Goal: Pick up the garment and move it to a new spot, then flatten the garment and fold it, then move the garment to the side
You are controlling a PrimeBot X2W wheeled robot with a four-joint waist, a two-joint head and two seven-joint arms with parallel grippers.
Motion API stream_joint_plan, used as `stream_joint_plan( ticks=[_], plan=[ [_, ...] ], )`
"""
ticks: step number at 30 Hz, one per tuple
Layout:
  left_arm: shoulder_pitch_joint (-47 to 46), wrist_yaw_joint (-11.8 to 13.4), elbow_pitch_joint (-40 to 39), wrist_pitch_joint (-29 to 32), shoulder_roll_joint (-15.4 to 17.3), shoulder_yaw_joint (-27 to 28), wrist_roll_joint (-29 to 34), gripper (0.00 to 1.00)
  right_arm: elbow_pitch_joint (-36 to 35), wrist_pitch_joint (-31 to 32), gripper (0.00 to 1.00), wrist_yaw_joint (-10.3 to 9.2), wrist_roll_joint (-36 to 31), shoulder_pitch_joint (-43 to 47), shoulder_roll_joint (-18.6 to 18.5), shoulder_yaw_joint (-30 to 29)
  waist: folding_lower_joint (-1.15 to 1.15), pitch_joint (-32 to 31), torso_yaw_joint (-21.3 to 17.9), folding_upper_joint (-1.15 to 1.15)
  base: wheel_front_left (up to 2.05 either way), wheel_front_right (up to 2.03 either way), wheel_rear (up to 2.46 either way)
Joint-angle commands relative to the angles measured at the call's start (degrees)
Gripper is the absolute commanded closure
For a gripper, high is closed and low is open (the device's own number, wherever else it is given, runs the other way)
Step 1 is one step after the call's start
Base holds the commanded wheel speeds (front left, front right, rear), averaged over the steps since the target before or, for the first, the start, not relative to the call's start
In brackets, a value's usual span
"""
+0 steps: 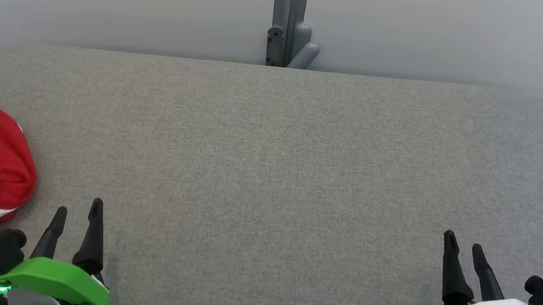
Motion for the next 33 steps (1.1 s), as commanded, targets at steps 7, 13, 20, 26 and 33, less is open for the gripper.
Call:
stream_joint_plan(
  ticks=[7, 13, 20, 26, 33],
  plan=[
    [-0.2, 0.2, 0.7, -1.4, 0.4, -0.1, 5.0, 0.00, 0.1, -1.5, 0.00, 0.03, -4.8, -1.5, -0.9, 0.6, 0.00, 0.2, -0.3, 0.00, 0.00, 0.00, 0.00],
    [-1.2, 0.2, 1.4, -2.2, 0.5, 0.2, 8.3, 0.00, 0.5, -2.3, 0.00, 0.03, -7.8, -3.2, -1.5, 1.4, 0.00, 0.9, -0.5, 0.00, 0.00, 0.00, 0.00],
    [-1.9, 0.1, 1.7, -3.2, 0.5, 0.2, 12.2, 0.00, 0.9, -3.3, 0.00, 0.04, -10.9, -4.5, -2.2, 1.9, 0.00, 1.4, -0.5, 0.00, 0.00, 0.00, 0.00],
    [-1.7, 0.1, 1.4, -3.7, 0.5, 0.0, 14.7, 0.00, 1.1, -4.0, 0.00, 0.04, -13.2, -4.1, -2.1, 2.8, 0.00, 1.5, -0.6, 0.00, 0.00, 0.00, 0.00],
    [-1.2, 0.5, 1.7, -4.6, 0.5, -0.5, 18.5, 0.00, 1.4, -4.8, 0.00, 0.04, -16.5, -3.5, -2.2, 3.7, 0.00, 1.4, -0.7, 0.00, 0.00, 0.00, 0.00]
  ],
)
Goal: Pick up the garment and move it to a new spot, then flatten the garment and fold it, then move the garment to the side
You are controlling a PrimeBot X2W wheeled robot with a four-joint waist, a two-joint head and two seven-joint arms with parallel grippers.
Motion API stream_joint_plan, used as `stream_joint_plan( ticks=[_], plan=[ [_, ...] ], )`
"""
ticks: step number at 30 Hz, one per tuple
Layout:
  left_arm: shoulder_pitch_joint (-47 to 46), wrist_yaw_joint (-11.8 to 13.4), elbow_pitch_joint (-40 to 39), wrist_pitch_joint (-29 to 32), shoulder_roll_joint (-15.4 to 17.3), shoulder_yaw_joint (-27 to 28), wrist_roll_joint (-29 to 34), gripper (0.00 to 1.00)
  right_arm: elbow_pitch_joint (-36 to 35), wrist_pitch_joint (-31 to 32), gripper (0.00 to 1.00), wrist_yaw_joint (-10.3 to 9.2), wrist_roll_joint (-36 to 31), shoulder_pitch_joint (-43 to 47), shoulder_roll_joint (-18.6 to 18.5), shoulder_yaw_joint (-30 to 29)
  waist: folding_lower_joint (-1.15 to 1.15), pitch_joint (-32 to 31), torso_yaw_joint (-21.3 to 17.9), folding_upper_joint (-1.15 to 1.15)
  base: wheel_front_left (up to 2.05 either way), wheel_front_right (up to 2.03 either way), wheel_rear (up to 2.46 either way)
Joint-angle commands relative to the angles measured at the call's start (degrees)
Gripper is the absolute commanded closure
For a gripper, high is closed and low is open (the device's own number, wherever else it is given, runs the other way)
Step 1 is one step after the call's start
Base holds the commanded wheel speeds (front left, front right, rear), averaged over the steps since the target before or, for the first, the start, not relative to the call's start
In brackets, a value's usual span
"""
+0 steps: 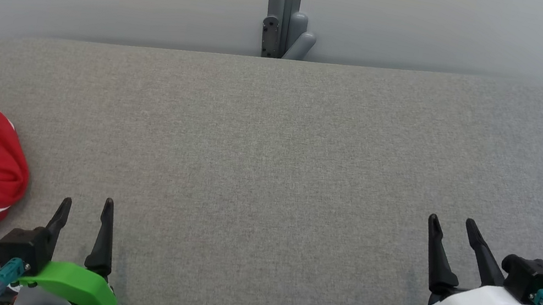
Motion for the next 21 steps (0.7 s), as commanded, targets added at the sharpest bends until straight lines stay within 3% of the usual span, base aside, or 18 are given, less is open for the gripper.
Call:
stream_joint_plan(
  ticks=[1, 16, 21],
  plan=[
    [-0.2, 0.4, 0.0, -0.5, 0.4, -0.1, 1.3, 0.00, 0.0, -0.5, 0.00, 0.01, -1.4, -0.1, -0.6, 0.1, 0.00, 0.0, 0.0, 0.00, 0.00, 0.00, 0.00],
    [1.4, 1.1, -0.1, -2.2, 0.5, -0.5, 4.9, 0.00, 0.6, -2.2, 0.00, 0.02, -7.6, 1.0, -0.7, 0.6, 0.00, -0.3, 0.0, 0.00, 0.00, 0.00, 0.00],
    [2.0, 1.6, 0.2, -2.6, 0.5, -0.8, 6.2, 0.00, 0.6, -2.7, 0.00, 0.02, -9.3, 1.3, -0.9, 1.7, 0.00, -0.3, 2.0, 0.00, 0.00, 0.00, 0.00]
  ],
)
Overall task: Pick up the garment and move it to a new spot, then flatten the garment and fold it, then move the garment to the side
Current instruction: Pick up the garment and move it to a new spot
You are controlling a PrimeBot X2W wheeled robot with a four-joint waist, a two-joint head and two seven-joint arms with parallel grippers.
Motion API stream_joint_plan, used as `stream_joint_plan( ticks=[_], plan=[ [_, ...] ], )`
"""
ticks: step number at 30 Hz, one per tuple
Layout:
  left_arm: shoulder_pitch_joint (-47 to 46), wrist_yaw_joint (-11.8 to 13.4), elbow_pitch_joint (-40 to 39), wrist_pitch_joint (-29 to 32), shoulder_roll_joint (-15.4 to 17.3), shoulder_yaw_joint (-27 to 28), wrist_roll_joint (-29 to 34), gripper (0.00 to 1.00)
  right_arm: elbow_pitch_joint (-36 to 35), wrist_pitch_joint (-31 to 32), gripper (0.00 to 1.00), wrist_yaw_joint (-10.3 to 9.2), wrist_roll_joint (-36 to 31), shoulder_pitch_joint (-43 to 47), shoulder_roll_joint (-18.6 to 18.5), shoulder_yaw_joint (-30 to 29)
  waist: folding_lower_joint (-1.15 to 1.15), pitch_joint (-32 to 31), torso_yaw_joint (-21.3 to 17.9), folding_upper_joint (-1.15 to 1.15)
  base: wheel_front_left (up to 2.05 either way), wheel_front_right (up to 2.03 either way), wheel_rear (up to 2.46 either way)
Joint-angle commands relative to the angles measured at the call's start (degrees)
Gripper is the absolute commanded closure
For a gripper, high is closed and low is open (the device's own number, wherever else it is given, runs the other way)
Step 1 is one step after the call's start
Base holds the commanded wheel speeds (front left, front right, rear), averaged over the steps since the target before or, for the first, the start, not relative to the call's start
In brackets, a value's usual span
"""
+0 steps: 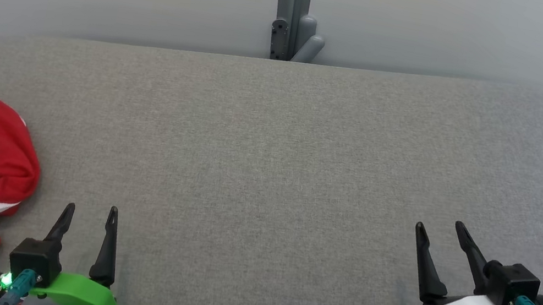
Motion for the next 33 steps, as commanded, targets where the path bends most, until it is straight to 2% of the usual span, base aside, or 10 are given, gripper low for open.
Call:
stream_joint_plan(
  ticks=[1, 6, 15, 20, 24, 28, 33],
  plan=[
    [0.8, 0.4, 0.2, -0.4, 0.4, -0.3, 1.2, 0.00, 0.1, -0.6, 0.00, 0.01, -1.0, 0.8, -0.4, 0.3, 0.00, 0.0, 2.0, 0.00, 0.00, 0.00, 0.00],
    [1.3, 0.8, 0.5, -0.6, 0.4, 0.7, 2.4, 0.00, 0.3, -0.8, 0.00, 0.01, -1.1, 0.8, 0.5, 2.8, 0.00, 0.2, 7.6, 0.00, 0.00, 0.00, 0.00],
    [1.8, 0.4, 0.7, -0.6, 0.4, 2.7, 1.5, 0.00, 0.4, -0.8, 0.00, 0.01, 0.4, -0.8, 0.8, 7.0, 0.00, 1.4, 20.5, 0.00, 0.00, 0.00, 0.00],
    [2.0, 0.1, 0.4, -0.6, 0.4, 4.0, -0.1, 0.00, 0.7, -0.8, 0.00, 0.01, 1.2, -1.7, 1.2, 8.6, 0.00, 1.7, 23.6, 0.00, 0.00, 0.00, 0.00],
    [1.3, -0.8, 0.7, -0.6, 0.3, 5.2, -1.1, 0.00, 1.2, -0.8, 0.00, 0.01, 2.1, -2.1, 1.1, 10.0, 0.00, 2.4, 24.0, 0.00, 0.00, 0.00, 0.00],
    [-2.6, -2.4, 2.4, -0.6, 0.8, 7.4, -1.3, 0.00, 1.7, -0.8, 0.00, 0.01, 2.9, -2.5, -0.3, 10.3, 0.00, 4.3, 21.7, 0.00, 0.00, 0.00, 0.00],
    [-8.0, -3.7, 2.3, -0.6, 4.4, 9.3, -1.5, 0.00, 1.6, -0.8, 0.00, 0.01, 3.4, -1.9, -1.6, 9.1, 0.00, 6.7, 18.8, 0.00, 0.00, 0.00, 0.00]
  ],
)
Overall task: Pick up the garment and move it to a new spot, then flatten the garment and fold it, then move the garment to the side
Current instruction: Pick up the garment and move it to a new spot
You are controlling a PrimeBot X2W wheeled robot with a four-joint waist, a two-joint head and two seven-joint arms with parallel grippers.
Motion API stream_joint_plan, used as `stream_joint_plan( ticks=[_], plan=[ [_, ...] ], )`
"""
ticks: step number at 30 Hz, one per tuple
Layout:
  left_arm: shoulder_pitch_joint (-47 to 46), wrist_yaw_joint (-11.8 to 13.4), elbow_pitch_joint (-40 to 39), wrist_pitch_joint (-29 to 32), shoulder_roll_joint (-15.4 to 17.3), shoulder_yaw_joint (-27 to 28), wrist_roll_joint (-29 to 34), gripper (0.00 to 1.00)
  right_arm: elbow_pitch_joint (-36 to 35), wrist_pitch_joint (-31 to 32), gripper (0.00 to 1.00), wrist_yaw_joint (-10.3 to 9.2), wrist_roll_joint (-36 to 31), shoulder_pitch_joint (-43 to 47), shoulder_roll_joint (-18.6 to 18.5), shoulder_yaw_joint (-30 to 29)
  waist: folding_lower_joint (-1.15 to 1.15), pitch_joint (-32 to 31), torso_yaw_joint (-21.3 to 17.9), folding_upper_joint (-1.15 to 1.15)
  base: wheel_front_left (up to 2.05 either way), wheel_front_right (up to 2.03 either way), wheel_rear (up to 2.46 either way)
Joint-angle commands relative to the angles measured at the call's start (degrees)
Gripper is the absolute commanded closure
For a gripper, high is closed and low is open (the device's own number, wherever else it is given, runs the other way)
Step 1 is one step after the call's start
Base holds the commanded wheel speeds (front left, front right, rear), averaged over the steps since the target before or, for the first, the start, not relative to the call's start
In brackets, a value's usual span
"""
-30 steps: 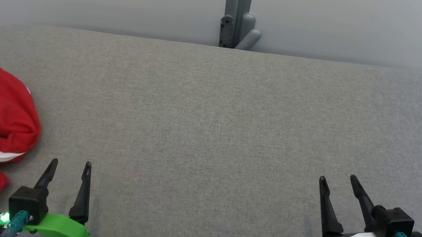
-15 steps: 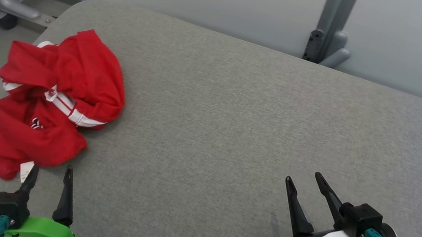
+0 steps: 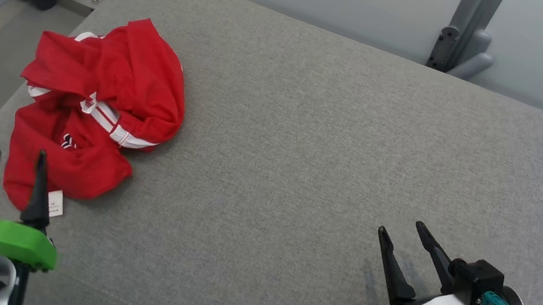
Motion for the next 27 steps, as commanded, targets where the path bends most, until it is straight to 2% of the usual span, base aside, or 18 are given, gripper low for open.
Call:
stream_joint_plan(
  ticks=[1, 7, 11, 15, 19, 27],
  plan=[
    [-1.9, -0.3, 0.0, 0.0, 1.1, 0.0, -0.2, 0.00, 0.0, -0.2, 0.00, -0.02, 0.3, 0.1, -0.7, -0.5, 0.00, 2.7, -2.8, 0.00, 0.00, 0.00, 0.00],
    [-11.5, -0.6, 4.7, 0.6, 8.4, -2.7, -1.8, 0.00, -0.1, -0.2, 0.00, -0.02, 0.9, 0.9, -1.2, -1.6, 0.00, 4.8, -5.0, 0.00, 0.00, 0.00, 0.00],
    [-18.2, -0.6, 8.9, 6.0, 12.7, -5.4, -5.1, 0.00, -0.4, -0.2, 0.00, -0.02, 1.1, 0.3, -1.6, -1.2, 0.00, 6.7, -6.6, 0.00, 0.00, 0.00, 0.00],
    [-23.3, -0.6, 13.6, 11.9, 15.4, -7.4, -8.0, 0.00, -0.6, -0.2, 0.00, -0.02, 1.2, -0.7, -2.6, -1.2, 0.00, 8.5, -8.2, 0.00, 0.00, 0.00, 0.00],
    [-26.9, -0.6, 18.8, 15.8, 16.7, -7.1, -10.4, 0.00, -0.8, -0.2, 0.00, -0.02, 1.3, -1.1, -3.7, -1.6, 0.00, 10.2, -9.6, 0.00, 0.00, 0.00, 0.00],
    [-29.7, 3.3, 27.2, 19.5, 17.0, -6.1, -10.8, 0.00, -0.9, -0.2, 0.00, -0.02, 1.8, -1.6, -4.9, -2.1, 0.00, 12.1, -11.5, 0.00, 0.00, 0.00, 0.00]
  ],
)
